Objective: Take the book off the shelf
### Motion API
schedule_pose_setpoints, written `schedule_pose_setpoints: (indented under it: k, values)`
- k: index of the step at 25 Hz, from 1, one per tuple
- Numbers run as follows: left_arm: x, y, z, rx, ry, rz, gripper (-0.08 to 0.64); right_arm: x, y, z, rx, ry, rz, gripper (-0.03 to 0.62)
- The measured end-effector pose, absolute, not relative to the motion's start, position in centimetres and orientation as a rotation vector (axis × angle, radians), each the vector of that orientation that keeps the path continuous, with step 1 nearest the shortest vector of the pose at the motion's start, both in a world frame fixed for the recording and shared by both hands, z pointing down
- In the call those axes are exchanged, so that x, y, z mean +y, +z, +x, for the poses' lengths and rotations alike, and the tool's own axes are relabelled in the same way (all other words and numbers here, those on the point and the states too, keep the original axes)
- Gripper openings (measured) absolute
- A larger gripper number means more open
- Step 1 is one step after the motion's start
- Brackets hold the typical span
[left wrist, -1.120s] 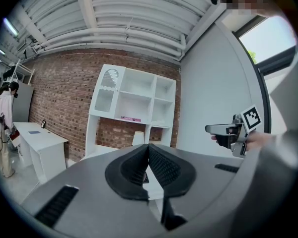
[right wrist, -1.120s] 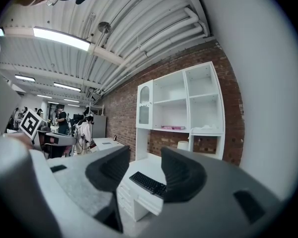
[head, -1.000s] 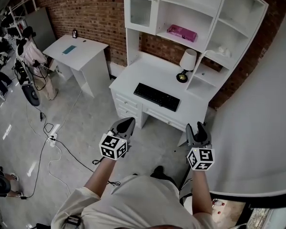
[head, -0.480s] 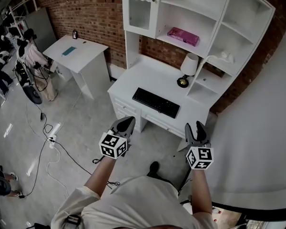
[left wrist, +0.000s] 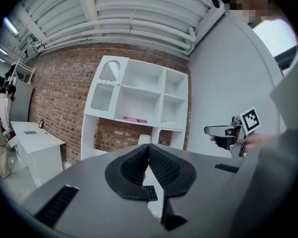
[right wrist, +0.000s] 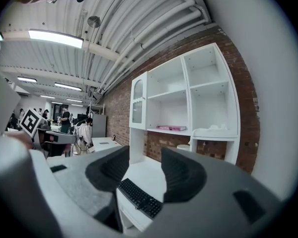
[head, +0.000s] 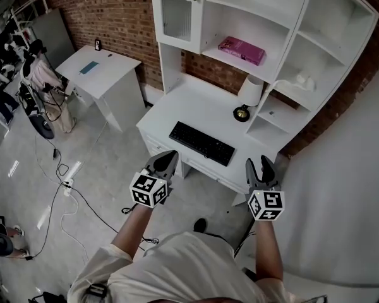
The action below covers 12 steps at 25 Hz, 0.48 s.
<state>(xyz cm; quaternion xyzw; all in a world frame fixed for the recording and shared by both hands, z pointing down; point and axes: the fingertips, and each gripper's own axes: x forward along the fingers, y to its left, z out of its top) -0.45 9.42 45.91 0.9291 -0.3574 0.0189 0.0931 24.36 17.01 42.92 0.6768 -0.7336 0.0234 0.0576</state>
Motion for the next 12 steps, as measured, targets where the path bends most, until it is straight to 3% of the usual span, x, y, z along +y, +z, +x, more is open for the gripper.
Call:
schedule_pose_setpoints:
  k: [12]
  values:
    - [4.6, 45.9, 5.8, -1.122, 0.073, 2.742, -0.005, 11.3, 44.1, 31.3, -2.272, 0.107, 2.010, 0.186]
